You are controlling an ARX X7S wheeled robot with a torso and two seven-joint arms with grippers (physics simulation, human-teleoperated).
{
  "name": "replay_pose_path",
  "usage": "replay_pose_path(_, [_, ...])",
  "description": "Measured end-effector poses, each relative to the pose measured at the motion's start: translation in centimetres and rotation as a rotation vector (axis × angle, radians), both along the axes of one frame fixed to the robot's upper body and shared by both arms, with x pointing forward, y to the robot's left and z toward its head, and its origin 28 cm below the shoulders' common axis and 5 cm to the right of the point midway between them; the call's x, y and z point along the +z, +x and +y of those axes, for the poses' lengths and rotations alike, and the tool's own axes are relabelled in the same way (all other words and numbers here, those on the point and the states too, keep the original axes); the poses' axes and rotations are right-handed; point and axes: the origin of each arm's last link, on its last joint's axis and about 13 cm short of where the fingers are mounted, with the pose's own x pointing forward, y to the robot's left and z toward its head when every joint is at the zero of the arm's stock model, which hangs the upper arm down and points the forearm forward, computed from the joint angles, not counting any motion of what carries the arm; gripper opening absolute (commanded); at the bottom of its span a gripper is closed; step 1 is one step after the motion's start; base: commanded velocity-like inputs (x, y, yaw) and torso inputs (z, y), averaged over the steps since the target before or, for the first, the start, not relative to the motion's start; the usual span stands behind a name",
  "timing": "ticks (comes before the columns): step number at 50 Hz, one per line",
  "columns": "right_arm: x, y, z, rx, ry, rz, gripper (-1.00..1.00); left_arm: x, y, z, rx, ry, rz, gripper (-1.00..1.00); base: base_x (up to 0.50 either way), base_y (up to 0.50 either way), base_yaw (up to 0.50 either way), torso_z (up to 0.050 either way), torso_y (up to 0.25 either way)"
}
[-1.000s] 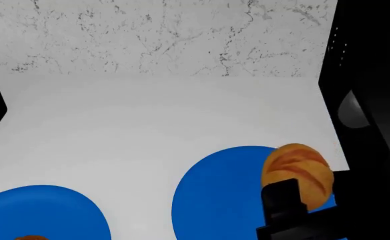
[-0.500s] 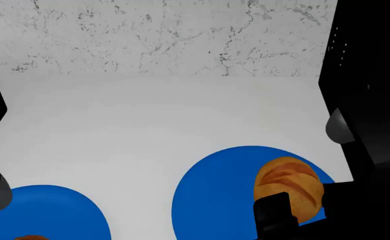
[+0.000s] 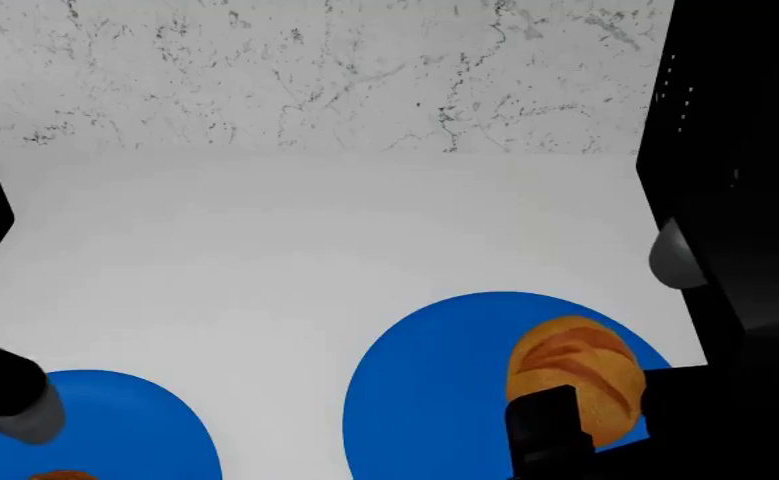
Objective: Place all breads on the cutting board.
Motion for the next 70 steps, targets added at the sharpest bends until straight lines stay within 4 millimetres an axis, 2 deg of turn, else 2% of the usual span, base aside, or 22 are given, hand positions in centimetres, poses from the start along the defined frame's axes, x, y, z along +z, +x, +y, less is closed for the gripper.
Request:
replay_pose_path(17, [-0.3, -0.2, -0.2, -0.008, 0.011, -0.003, -1.00, -1.2, 0.4, -0.3, -0.005, 0.003, 0.023, 1.00, 0.00, 0.00, 0.00, 0.000, 0.000])
replay_pose_path(18, [-0.3, -0.2, -0.2, -0.008, 0.012, -0.003, -1.00, -1.3, 0.4, -0.3, -0.005, 0.003, 0.024, -1.00, 0.00, 0.00, 0.00, 0.000, 0.000])
replay_pose_path(29, [-0.1, -0.3, -0.3, -0.004, 0.018, -0.021, -1.00, -1.1, 0.3, -0.5, -0.020, 0.005, 0.005, -1.00, 0.00, 0.00, 0.00, 0.000, 0.000])
replay_pose_path(35, [0.3, -0.5, -0.3, -0.003, 0.026, -0.050, -1.00, -0.3, 0.0, -0.6, -0.024, -0.017, -0.032, -1.00, 0.00, 0.00, 0.00, 0.000, 0.000])
replay_pose_path(52, [1.2, -1.8, -0.3, -0.066, 0.078, -0.192, -1.00, 4.9, -2.2, -0.1, 0.020, -0.152, -0.339, -1.00, 0.00, 0.00, 0.00, 0.000, 0.000])
replay_pose_path(70, [2.3, -4.0, -0.1, -0.142, 0.067, -0.390, -1.00, 6.1, -4.5, 1.4, 0.077, -0.289, -0.564, -1.00, 0.00, 0.00, 0.00, 0.000, 0.000])
